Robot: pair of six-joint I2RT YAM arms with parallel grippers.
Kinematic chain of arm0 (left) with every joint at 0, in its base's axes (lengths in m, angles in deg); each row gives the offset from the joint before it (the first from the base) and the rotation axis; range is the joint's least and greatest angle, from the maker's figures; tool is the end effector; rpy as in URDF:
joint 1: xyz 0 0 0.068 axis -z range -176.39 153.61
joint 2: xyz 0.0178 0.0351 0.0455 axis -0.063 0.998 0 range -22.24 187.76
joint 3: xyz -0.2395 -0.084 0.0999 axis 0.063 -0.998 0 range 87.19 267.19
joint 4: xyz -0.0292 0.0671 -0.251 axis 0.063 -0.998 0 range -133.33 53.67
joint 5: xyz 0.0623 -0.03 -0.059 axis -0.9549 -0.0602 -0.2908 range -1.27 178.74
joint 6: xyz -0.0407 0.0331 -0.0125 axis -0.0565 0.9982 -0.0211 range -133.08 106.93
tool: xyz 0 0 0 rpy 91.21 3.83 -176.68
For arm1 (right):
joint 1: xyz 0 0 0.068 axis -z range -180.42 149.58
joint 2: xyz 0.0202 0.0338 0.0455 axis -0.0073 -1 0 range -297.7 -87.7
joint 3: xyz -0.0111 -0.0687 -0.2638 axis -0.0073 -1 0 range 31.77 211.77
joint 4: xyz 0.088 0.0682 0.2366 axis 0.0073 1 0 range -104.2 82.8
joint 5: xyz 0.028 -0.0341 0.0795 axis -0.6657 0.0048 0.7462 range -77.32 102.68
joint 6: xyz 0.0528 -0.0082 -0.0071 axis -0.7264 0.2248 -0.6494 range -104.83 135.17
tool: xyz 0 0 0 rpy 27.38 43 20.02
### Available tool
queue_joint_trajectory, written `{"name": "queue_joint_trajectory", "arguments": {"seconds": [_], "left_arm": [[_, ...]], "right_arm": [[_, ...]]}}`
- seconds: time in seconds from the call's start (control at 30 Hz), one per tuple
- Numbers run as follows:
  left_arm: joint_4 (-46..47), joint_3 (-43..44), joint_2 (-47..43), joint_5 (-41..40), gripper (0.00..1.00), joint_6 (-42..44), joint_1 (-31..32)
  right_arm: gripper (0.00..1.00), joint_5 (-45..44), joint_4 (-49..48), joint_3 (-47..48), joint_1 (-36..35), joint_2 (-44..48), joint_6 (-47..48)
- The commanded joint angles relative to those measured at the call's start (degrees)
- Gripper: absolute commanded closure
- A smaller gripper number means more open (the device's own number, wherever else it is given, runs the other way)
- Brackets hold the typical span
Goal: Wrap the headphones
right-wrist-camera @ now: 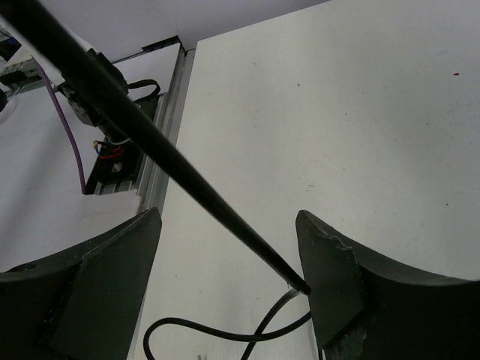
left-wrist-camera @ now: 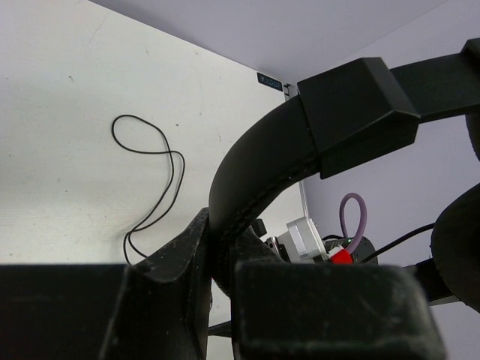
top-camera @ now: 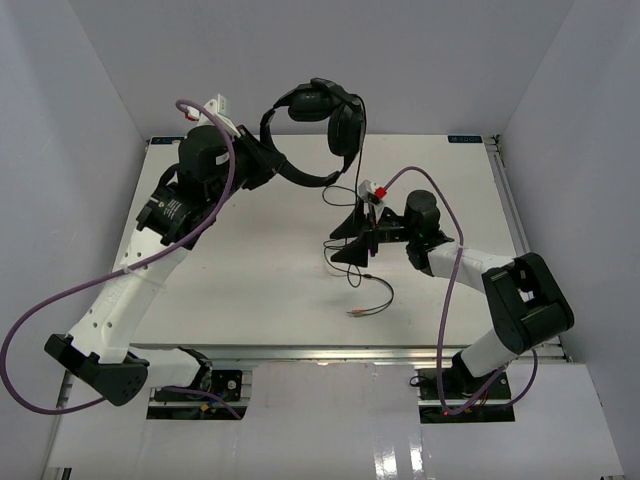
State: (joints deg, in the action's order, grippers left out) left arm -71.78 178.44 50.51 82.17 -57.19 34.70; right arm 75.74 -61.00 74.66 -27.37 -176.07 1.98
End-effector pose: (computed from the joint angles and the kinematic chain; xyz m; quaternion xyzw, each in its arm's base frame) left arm 0.2245 -0.1304 0.4684 -0.1248 0.7932 -0.3261 0.4989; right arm 0.2683 0.1721 0.2470 -0.4427 0.5466 0.5525 0.4472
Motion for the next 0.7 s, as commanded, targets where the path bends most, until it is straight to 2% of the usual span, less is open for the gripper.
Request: {"name": "queue_joint_trajectory", "arguments": {"seconds": [0.0,0.13,0.23,0.33,0.43,0.53,0.67], "left_arm": [[3.95,2.54,-1.68,1.23,1.00,-2.18,-0.97],[4.70,1.78,-1.76,0.59,1.00,-2.50,-2.07],[5.40,0.64,-1.99,1.06,1.00,-3.21,-3.62],[6.35,-0.67,-2.40,2.69,1.00,-4.22,-5.24],[7.46,-2.09,-3.11,3.78,1.00,-4.87,-6.04],[7.51,-2.28,-3.57,4.06,1.00,-4.86,-6.59],[7.39,-2.70,-4.52,3.88,1.00,-4.49,-7.21]], "right_arm": [[0.29,0.31,-3.62,1.61,-0.38,-0.28,0.73],[0.57,1.11,2.36,1.09,-0.38,1.93,5.66],[0.65,-0.47,9.50,0.91,-0.38,4.71,12.88],[0.65,-1.94,16.72,0.70,-0.38,6.71,18.65],[0.66,-1.94,18.00,0.29,-0.38,7.92,19.72],[0.73,-2.09,18.62,0.62,-0.38,8.41,19.87],[0.92,-2.55,20.46,1.66,-0.38,8.58,20.15]]}}
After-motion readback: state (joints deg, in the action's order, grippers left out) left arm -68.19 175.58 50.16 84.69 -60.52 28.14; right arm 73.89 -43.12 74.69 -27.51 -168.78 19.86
